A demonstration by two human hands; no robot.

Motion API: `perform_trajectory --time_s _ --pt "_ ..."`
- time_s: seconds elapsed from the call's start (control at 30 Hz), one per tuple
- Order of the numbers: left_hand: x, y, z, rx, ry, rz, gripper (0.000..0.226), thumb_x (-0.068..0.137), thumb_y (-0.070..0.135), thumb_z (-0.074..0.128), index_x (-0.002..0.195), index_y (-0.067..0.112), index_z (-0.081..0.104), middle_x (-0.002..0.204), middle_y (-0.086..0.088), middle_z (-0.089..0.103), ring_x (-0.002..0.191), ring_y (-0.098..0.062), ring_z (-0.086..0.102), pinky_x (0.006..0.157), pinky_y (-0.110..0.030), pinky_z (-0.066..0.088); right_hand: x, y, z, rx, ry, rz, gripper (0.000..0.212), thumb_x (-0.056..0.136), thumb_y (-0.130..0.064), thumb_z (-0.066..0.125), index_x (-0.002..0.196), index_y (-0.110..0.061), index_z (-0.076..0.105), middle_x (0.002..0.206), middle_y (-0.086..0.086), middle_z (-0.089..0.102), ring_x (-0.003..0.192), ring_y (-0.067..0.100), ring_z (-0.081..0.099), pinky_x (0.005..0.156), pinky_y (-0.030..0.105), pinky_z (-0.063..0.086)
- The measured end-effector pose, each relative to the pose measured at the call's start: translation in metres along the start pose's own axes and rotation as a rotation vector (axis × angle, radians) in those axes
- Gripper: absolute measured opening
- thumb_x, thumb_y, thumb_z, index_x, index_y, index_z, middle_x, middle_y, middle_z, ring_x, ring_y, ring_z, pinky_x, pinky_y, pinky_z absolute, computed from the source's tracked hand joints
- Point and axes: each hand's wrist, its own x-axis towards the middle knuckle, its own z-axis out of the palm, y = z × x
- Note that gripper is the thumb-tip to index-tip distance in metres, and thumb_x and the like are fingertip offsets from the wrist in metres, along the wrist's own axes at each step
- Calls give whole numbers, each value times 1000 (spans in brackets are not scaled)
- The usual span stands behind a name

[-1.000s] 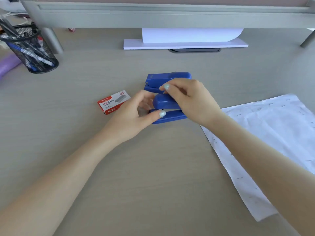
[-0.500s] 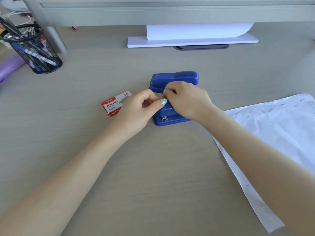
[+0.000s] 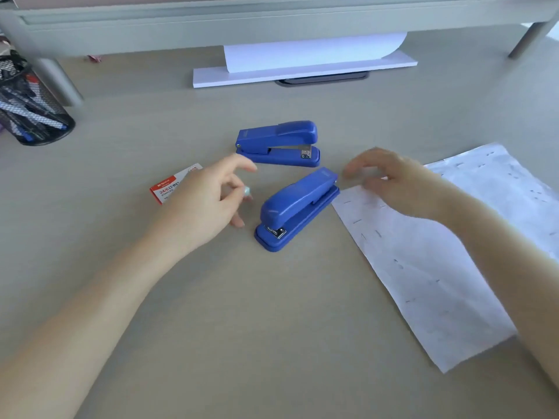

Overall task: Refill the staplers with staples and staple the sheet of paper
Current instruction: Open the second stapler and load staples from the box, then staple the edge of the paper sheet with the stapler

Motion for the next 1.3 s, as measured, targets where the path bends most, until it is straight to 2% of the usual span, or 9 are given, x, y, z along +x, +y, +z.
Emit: perform_trajectory --time_s 0.1,0.2,0.4,0.57,0.63,0.7,0.93,1.13,1.3 --pt "3 0 -4 395 -159 272 76 86 8 54 138 49 17 149 11 27 120 -15 50 94 -35 39 -12 20 -18 -95 -159 54 34 85 -10 55 111 -32 59 123 -13 45 114 12 45 79 23 43" --pt "12 11 5 664 -132 645 86 68 -2 66 136 36 28 152 -8 25 125 -27 35 104 -49 29 -15 23 -20 -161 -142 45 27 81 -31 63 108 -36 57 119 -17 43 114 10 39 95 30 34" --pt "21 40 16 976 -142 930 39 53 3 73 88 16 65 130 -5 59 122 -30 52 103 -57 26 -13 29 -20 -230 -76 33 30 75 -46 66 94 -25 55 110 -10 48 108 12 35 92 27 27" --pt "28 45 20 756 -133 618 27 73 40 52 76 14 57 84 4 68 106 -23 59 109 -30 17 -16 30 -23 -267 -10 91 42 75 -47 66 106 -26 49 88 -12 51 87 19 50 78 28 31" --pt "27 46 25 632 -124 425 25 78 41 53 72 17 49 64 8 52 80 -20 57 76 -25 38 -17 31 -25 -277 -1 129 36 76 -48 65 96 -20 53 84 -6 56 71 18 51 69 25 29" --pt "25 43 31 532 -96 261 24 81 40 56 74 18 46 63 10 45 65 -8 48 54 -23 31 -16 35 -26 -241 -5 131 37 79 -47 63 85 -12 54 85 5 56 68 21 49 59 24 27" --pt "29 38 44 388 49 166 20 84 36 54 84 16 50 66 6 50 62 -14 48 58 -34 39 -17 27 -36 140 -28 113 22 87 -33 58 78 -13 60 62 -12 59 50 5 47 44 15 37" --pt "26 38 46 352 69 181 28 84 35 56 107 19 49 94 7 59 77 -16 48 63 -32 37 -2 10 -21 4 -89 128 28 89 -36 53 70 -16 54 63 -5 47 54 15 39 49 24 31" --pt "24 37 43 190 102 174 23 92 40 40 91 19 49 79 10 57 70 -8 51 64 -30 40 13 -4 -8 -27 -46 92 20 88 -23 51 69 -17 53 63 -5 46 53 14 39 47 22 31"
